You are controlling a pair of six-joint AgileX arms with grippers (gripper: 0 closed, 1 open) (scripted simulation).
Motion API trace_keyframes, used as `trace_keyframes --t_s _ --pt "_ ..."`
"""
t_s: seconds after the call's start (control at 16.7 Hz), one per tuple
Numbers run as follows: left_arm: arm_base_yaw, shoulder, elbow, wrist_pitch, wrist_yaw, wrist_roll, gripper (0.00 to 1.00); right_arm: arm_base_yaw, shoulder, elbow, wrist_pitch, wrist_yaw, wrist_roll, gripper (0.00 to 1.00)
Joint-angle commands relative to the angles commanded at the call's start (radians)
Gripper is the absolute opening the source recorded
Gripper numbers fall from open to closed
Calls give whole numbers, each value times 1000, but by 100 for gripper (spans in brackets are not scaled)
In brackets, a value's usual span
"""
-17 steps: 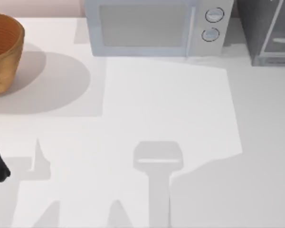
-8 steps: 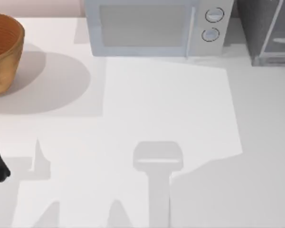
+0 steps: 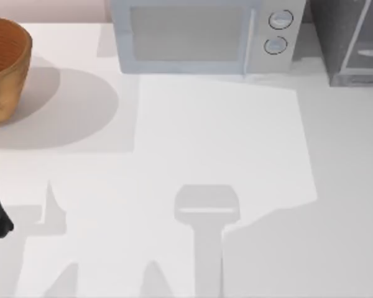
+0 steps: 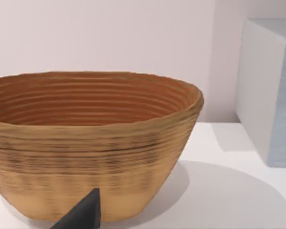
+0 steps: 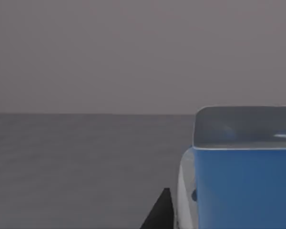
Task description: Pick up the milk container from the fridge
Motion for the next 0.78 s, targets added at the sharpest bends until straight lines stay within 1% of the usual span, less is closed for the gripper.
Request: trace_keyframes --t_s 0.42,0.78 --pt "0 0 0 0 0 0 100 0 -128 -1 -126 -1 1 0" --pt "0 0 0 0 0 0 100 0 -139 -15 -115 -5 3 0"
